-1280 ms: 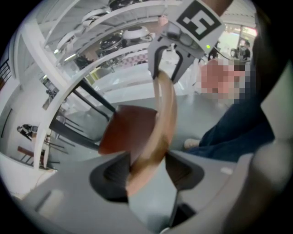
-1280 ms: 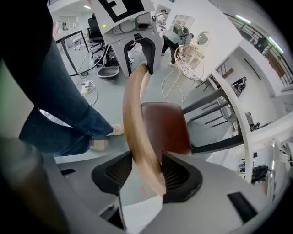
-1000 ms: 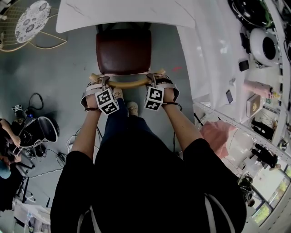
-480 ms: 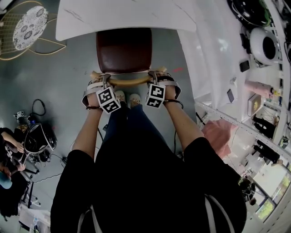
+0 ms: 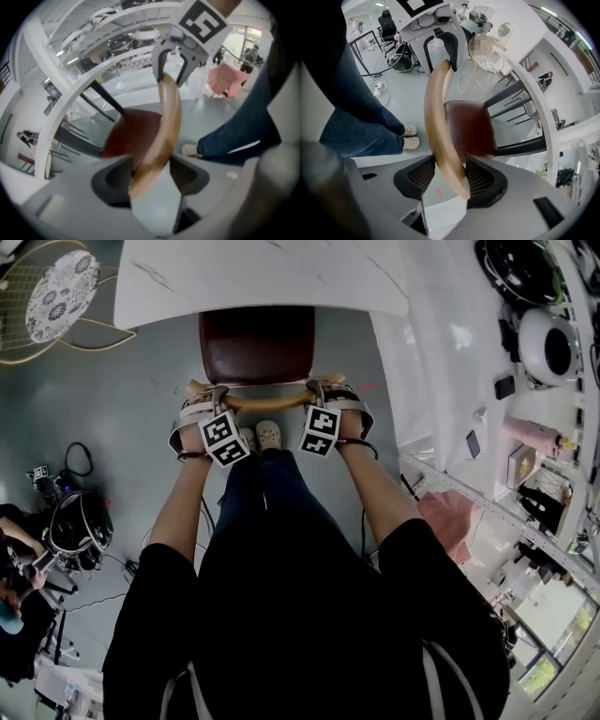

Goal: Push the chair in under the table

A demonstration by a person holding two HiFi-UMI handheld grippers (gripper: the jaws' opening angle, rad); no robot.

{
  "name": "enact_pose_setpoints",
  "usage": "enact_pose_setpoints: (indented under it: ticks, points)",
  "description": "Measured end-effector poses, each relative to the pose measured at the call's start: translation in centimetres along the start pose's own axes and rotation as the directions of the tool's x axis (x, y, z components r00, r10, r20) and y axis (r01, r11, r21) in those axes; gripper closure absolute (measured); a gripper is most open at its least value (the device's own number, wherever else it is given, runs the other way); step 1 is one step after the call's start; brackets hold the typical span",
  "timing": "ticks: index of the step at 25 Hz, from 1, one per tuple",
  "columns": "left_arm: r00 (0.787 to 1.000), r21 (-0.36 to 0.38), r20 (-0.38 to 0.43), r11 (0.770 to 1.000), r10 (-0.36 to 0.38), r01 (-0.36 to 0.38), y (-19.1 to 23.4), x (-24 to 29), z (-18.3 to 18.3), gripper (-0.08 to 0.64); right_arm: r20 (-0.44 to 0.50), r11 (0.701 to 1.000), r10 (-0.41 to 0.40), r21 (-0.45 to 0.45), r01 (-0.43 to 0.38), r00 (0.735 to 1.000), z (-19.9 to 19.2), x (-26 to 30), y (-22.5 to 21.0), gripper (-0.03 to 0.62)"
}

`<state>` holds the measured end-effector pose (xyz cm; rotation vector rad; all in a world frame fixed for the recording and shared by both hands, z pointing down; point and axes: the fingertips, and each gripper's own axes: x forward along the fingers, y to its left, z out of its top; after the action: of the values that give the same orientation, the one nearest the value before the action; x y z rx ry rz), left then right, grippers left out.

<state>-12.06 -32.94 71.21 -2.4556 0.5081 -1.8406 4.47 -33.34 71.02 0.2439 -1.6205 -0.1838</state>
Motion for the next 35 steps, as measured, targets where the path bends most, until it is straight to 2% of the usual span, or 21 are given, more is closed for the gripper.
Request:
enact_pose_setpoints:
  ticks: [6, 11, 14, 17, 21, 24, 27, 31, 35]
  points:
    - [1.000, -0.006, 0.008, 1.000, 0.010, -0.009, 0.3, 0.2, -0.1, 0.307, 0.025, 1.000, 0.004, -0.005, -0.004, 1.000, 0.2, 0.2, -0.1, 0.405]
    - [0.999, -0.022, 0.017, 0.999, -0.035, 0.035, -0.3, -0.5, 0.5, 0.301, 0.020, 0.999, 0.033, 0.034, -0.034, 0.999, -0.1, -0.2, 0.3, 0.402]
    - [0.998, -0.082, 0.045, 0.996, -0.031, 0.035, -0.8, -1.8, 0.9, 0.304, 0.045, 0.994, 0.035, 0.099, -0.040, 0.998, -0.3, -1.4, 0.8, 0.402]
    - [0.997, -0.154, 0.074, 0.988, 0.013, -0.001, -0.3, -3.4, 1.4, 0.314, 0.079, 0.989, 0.002, 0.146, -0.014, 0.997, -0.5, -2.8, 0.6, 0.402]
    - [0.986, -0.240, 0.131, 0.968, 0.105, -0.072, 1.1, -6.3, 2.8, 0.403, 0.114, 0.979, -0.073, 0.199, 0.049, 0.991, -0.4, -5.1, -0.7, 0.405]
    - [0.962, -0.301, 0.185, 0.943, 0.201, -0.139, 2.5, -9.5, 3.9, 0.471, 0.162, 0.950, -0.162, 0.292, 0.110, 0.973, 0.7, -7.7, -2.4, 0.484]
    - [0.923, -0.351, 0.238, 0.913, 0.303, -0.209, 4.1, -13.3, 5.1, 0.536, 0.228, 0.904, -0.270, 0.396, 0.164, 0.936, 2.2, -11.5, -4.8, 0.533]
    - [0.861, -0.393, 0.278, 0.868, 0.426, -0.303, 6.8, -18.4, 6.6, 0.551, 0.305, 0.832, -0.421, 0.505, 0.229, 0.855, 4.2, -17.3, -8.4, 0.558]
    - [0.783, -0.455, 0.305, 0.805, 0.542, -0.381, 9.6, -23.4, 8.3, 0.552, 0.356, 0.756, -0.545, 0.600, 0.261, 0.759, 5.2, -23.2, -11.9, 0.568]
